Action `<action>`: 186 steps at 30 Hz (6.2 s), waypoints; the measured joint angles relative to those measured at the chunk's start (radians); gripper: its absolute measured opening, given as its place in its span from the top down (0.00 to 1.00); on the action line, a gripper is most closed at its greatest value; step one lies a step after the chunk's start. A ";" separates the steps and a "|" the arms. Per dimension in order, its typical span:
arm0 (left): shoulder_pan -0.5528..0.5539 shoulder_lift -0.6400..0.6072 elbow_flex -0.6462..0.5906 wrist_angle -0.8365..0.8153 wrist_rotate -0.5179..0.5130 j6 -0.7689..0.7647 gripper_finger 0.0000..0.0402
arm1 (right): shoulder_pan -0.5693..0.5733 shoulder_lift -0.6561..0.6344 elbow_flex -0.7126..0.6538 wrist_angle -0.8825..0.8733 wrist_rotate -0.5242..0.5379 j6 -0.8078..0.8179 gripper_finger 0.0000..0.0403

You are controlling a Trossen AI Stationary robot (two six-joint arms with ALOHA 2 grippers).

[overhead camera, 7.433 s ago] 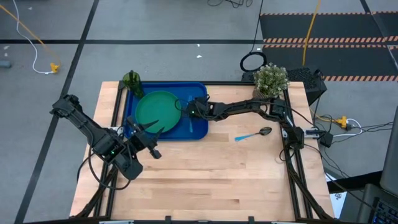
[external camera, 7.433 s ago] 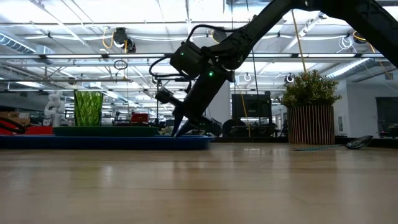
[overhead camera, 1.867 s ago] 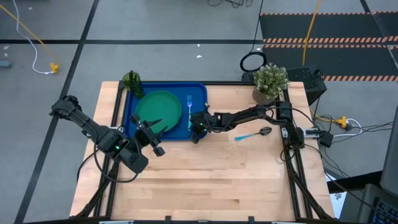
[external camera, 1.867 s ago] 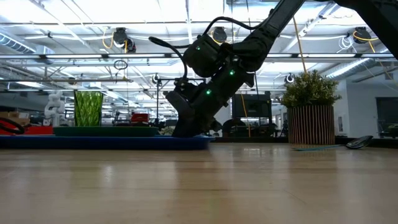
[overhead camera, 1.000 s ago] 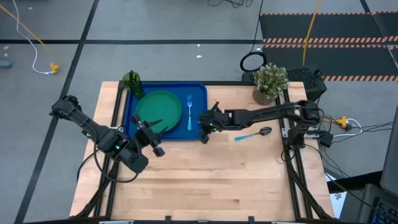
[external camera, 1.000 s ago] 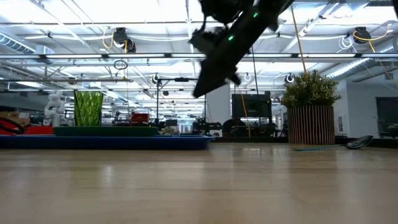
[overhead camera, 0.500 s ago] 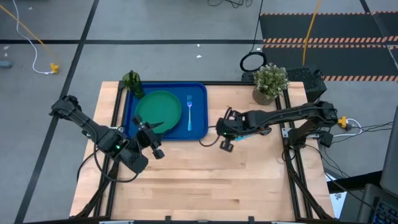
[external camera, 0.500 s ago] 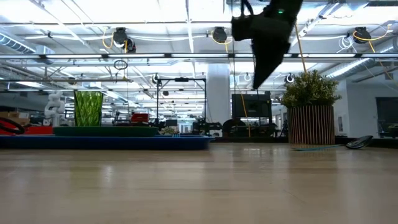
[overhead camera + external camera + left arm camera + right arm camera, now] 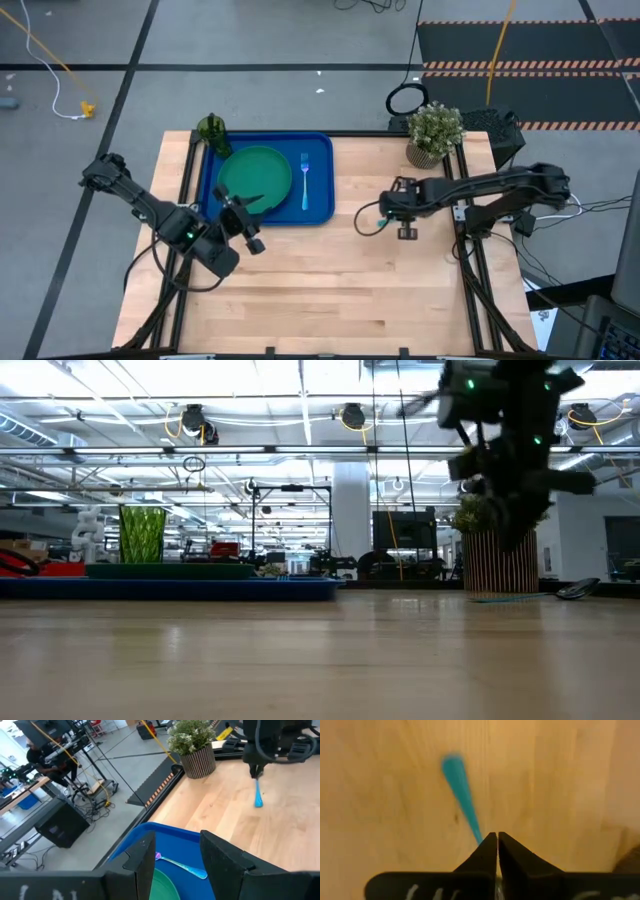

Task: Pick and place plate/cup/fork/spoon on tray
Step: Put the blue spoon on the blue serving tray to the right of the blue fork

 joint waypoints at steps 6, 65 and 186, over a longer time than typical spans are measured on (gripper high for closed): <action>0.019 0.000 0.000 0.000 0.000 -0.045 0.61 | -0.056 -0.050 -0.102 0.002 -0.066 -0.099 0.86; 0.093 0.026 -0.067 0.268 0.107 -0.063 0.61 | 0.043 0.219 -0.015 0.012 0.071 -0.086 0.99; 0.315 0.494 -0.066 1.274 0.452 0.264 0.93 | 0.479 0.217 0.045 0.750 1.375 -0.541 1.00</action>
